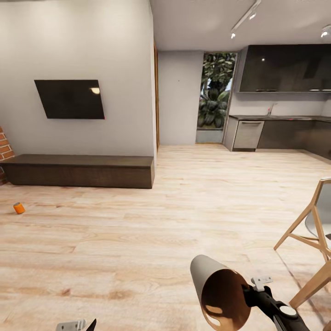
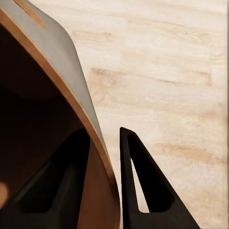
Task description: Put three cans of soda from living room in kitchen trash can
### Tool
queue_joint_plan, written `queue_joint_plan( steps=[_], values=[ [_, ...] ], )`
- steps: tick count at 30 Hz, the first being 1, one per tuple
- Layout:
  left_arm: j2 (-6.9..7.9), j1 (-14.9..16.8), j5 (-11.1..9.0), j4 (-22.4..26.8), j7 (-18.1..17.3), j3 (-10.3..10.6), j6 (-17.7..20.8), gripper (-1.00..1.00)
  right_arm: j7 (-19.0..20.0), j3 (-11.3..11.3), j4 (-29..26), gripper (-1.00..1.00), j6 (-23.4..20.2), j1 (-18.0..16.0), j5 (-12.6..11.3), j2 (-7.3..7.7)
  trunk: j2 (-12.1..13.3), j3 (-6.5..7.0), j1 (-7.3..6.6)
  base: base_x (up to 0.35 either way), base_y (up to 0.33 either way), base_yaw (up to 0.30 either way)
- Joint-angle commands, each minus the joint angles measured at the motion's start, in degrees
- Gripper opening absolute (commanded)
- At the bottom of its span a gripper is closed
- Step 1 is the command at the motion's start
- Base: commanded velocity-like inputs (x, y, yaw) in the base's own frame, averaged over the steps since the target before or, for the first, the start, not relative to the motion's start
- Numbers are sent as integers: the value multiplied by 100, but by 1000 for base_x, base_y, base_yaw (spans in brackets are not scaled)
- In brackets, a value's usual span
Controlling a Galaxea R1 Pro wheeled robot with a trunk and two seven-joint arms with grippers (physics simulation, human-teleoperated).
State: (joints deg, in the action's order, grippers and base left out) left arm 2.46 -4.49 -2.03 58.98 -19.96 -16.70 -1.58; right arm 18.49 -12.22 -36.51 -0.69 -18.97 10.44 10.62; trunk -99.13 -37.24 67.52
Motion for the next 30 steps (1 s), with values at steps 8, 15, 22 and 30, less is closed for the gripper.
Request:
queue_joint_plan(
  steps=[8, 15, 22, 30],
  values=[
    [0, 0, 1, -8, 1, 0, 0, 100, 198, -13, -484, -100, 177, 504, -57, 9, 322, 145, -177, 0, 0, 0],
    [5, 0, 1, -9, 1, 0, -8, 100, 308, -294, -834, -100, 523, 1010, -225, 4, 603, 271, -330, 0, 0, 0],
    [14, 2, -1, -67, 1, 0, -35, 100, 320, -396, -840, -100, 2151, 1419, -291, -29, 884, 396, -484, 0, 0, 0],
    [17, 34, 0, -123, 3, 0, -51, 100, 353, -418, -833, -100, 2834, 1793, -467, -33, 1204, 540, -660, 0, 0, 0]
  ],
)
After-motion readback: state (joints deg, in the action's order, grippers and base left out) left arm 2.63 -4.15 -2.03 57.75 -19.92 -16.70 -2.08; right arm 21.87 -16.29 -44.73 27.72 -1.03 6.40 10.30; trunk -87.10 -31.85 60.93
